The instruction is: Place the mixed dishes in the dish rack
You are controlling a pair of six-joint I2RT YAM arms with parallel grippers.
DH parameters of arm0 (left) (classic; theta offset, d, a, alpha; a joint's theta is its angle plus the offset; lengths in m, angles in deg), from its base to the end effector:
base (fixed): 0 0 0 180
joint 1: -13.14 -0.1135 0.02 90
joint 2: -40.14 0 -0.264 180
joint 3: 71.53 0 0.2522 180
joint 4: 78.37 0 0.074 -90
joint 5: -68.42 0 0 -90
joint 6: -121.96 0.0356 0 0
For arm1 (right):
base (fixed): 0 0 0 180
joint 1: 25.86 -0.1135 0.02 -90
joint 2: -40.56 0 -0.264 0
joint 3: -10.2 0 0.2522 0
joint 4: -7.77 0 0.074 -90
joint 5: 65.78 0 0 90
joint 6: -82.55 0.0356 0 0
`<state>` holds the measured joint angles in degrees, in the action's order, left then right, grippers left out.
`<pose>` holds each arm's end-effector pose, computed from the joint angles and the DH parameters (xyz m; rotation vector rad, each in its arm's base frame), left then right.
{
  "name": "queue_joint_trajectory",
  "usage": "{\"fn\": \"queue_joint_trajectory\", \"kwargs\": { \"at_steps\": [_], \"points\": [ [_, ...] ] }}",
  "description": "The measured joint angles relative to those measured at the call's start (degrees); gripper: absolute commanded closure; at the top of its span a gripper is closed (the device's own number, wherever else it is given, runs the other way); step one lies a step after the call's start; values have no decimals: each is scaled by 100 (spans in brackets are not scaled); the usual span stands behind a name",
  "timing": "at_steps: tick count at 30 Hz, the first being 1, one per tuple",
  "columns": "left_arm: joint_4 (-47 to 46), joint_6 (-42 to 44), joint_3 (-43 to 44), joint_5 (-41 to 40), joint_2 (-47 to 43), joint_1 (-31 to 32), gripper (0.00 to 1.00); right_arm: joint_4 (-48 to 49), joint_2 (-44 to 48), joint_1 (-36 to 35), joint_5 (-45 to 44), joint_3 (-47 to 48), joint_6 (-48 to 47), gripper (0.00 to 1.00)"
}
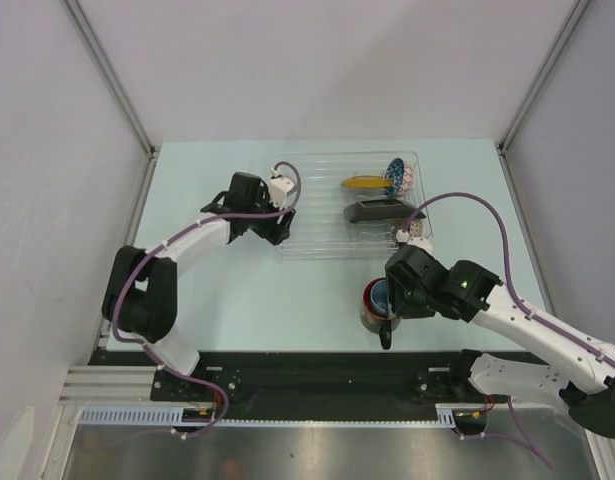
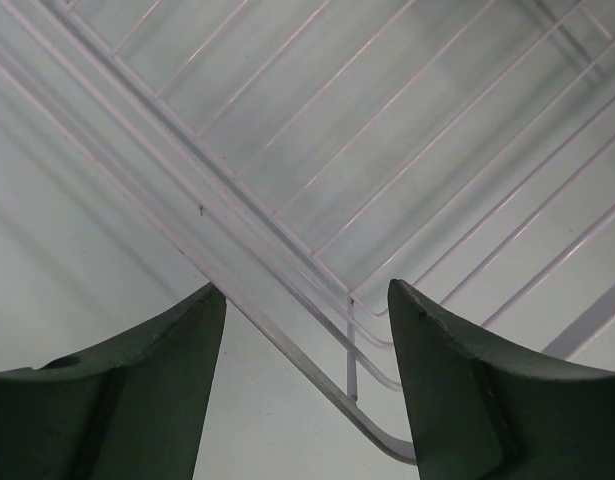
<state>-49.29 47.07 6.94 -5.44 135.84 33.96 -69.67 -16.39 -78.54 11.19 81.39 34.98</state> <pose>0.3347 -0.1379 0.2233 0.8582 2.2105 -0.3825 0.1091 0.1299 0.2998 -0.1649 2.6454 0.2616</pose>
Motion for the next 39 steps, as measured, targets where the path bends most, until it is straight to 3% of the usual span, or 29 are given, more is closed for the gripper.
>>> {"fn": "queue_joint_trajectory", "kwargs": {
  "at_steps": [15,39],
  "points": [
    [20,192,-739,-107,-938,192,28,304,-232,74,-2,-323,-66,51],
    [157,400,-999,-203,-1523,212,28,643,-503,555,33,-323,-245,53]
  ]
}}
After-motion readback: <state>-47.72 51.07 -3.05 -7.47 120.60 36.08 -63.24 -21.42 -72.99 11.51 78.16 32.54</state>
